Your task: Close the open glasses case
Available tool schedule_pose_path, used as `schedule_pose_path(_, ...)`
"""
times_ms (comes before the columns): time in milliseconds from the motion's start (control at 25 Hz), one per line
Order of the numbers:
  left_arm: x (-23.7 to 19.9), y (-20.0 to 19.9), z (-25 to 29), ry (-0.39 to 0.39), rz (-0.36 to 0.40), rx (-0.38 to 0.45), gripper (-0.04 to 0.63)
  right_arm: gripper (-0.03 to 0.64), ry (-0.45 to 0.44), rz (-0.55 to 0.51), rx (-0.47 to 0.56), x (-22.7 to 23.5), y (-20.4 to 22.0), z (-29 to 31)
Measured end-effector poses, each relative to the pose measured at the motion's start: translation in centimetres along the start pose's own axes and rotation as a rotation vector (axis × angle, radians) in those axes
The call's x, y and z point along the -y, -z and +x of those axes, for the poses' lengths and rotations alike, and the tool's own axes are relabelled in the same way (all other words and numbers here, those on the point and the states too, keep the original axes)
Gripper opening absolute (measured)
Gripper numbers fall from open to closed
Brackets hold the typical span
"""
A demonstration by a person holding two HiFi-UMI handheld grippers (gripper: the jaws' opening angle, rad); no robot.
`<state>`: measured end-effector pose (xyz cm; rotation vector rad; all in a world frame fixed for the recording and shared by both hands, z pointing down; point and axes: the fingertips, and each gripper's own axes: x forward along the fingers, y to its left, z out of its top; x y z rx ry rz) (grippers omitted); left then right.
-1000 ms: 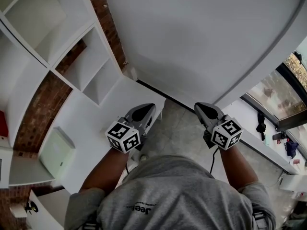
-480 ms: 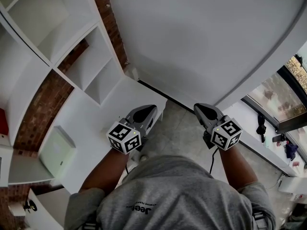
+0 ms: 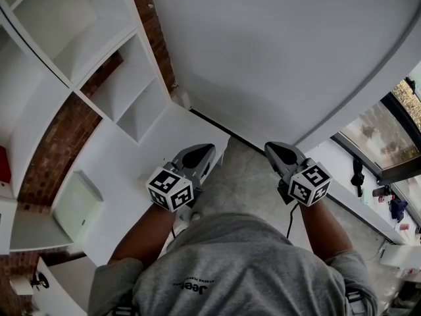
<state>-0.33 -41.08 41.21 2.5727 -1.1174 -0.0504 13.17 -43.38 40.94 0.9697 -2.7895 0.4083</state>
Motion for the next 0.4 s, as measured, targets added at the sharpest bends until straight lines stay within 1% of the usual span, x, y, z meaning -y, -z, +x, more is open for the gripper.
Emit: schedule_pose_path(400,0.03,0.02,-0.23,0.0,0.001,0.003,-0.002,0.008,-0.001,-0.003,-0.001,-0.25,0.03,-0.02)
